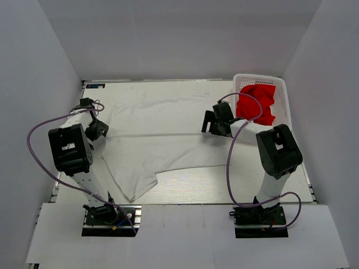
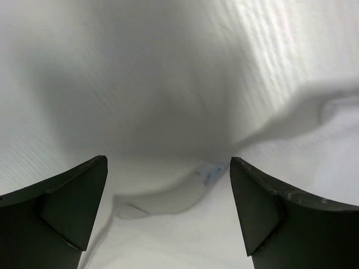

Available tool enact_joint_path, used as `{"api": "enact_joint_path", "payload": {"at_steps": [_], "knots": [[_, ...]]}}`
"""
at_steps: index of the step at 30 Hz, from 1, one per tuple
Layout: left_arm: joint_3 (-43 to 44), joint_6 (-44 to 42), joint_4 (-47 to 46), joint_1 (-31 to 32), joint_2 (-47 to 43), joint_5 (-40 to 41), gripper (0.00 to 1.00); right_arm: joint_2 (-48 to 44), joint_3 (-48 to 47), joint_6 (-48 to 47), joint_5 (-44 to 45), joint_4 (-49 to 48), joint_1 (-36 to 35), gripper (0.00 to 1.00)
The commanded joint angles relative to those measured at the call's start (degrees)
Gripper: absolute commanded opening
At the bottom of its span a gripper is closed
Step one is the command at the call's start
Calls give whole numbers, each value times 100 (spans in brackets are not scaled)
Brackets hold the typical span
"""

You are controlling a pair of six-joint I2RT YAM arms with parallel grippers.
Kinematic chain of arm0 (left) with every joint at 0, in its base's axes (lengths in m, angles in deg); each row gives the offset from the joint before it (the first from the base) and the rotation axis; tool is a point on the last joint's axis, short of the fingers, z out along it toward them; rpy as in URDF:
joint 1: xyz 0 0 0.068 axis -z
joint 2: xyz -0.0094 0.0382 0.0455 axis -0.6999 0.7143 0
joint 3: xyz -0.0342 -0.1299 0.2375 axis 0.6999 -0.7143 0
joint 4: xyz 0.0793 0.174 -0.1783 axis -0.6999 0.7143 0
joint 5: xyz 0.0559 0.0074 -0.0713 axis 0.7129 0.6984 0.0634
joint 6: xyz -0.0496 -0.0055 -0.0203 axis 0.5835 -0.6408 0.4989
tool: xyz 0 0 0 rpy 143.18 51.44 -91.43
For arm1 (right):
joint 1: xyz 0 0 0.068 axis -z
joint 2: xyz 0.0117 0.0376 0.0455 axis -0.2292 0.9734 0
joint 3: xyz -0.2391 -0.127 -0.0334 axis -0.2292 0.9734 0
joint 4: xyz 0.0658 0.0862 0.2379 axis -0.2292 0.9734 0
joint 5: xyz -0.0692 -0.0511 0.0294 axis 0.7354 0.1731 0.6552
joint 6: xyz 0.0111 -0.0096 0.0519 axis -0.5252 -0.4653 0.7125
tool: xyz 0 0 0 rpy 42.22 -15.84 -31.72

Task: Fold and stack the t-shirts
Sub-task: Flatten out the tshirt

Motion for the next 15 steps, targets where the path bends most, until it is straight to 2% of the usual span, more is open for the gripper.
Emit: {"api": "enact_joint_path", "payload": {"at_steps": [1, 11, 15], "knots": [[13, -228, -226, 58, -695, -608, 100, -204, 176, -139, 166, 368, 54, 90], [593, -132, -358, 188, -1179, -812, 100, -768, -25, -675, 351, 244, -87, 90], [349, -404, -1236, 251, -1179, -1996, 100, -469, -421, -790, 334, 349, -104, 90]]}}
